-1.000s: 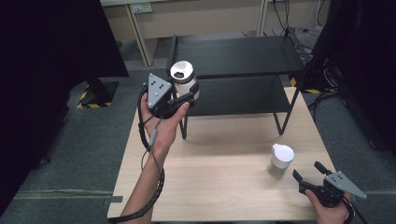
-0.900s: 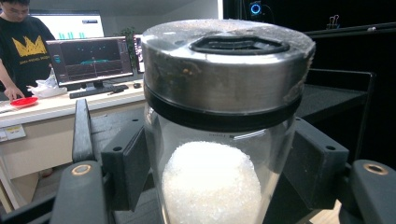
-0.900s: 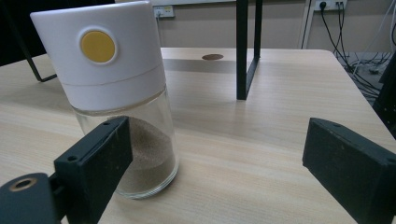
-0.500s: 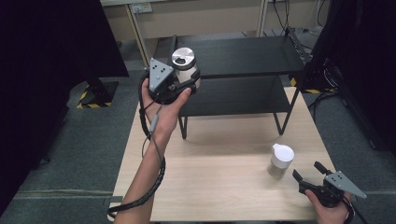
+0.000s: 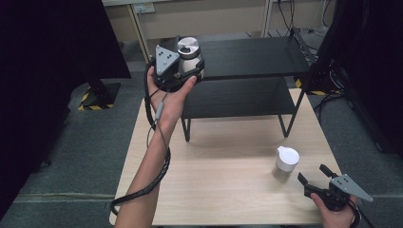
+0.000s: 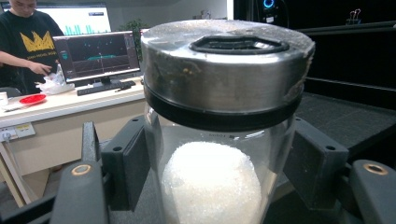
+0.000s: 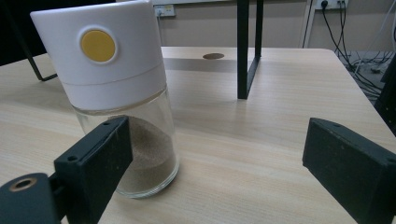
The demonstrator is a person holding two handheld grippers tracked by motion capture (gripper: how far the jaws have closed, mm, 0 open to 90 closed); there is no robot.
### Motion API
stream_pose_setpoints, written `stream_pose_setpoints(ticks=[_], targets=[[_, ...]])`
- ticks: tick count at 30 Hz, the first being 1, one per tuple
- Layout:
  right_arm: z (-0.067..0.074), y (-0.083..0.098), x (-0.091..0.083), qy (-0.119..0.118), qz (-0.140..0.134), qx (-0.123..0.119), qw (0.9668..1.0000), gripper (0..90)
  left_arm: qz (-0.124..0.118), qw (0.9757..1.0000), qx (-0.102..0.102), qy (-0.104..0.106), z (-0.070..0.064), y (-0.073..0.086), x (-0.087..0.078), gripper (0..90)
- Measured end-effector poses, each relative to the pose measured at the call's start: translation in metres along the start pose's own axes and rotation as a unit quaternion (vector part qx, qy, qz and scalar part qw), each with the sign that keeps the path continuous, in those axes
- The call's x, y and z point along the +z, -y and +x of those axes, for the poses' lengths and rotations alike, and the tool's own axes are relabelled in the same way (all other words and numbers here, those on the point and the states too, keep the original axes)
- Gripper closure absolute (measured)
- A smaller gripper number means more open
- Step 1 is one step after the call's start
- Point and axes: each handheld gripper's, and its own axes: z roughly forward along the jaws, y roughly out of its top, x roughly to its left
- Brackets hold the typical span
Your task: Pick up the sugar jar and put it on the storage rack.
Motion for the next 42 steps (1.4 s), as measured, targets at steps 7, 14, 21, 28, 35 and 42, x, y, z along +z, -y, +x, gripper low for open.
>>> stream_pose_setpoints(ticks=[7, 14, 21, 28, 35, 42], targets=[[0.000, 0.000, 0.000, 0.000, -0.001, -0.001, 1.0000, 8.7, 0.005, 1.0000, 0.001, -0.006, 0.007, 0.001, 0.011, 29.7], [0.001, -0.001, 0.000, 0.001, 0.002, -0.004, 1.0000, 8.7, 0.013, 0.9998, -0.008, -0.010, 0.013, 0.000, 0.020, 29.7], [0.001, -0.001, 0.000, 0.002, 0.002, -0.005, 1.0000, 8.8, 0.020, 0.9997, -0.013, -0.011, 0.016, 0.001, 0.028, 29.7], [0.001, -0.001, 0.000, 0.001, 0.002, -0.004, 1.0000, 8.8, 0.030, 0.9994, -0.013, -0.013, 0.017, 0.001, 0.034, 29.7], [0.001, -0.001, 0.000, 0.001, 0.002, -0.004, 1.0000, 8.8, 0.030, 0.9991, -0.027, -0.014, 0.020, 0.002, 0.039, 29.6], [0.000, 0.000, 0.000, 0.001, 0.001, -0.002, 1.0000, 8.8, 0.037, 0.9983, -0.045, -0.009, 0.025, 0.000, 0.043, 29.5]])
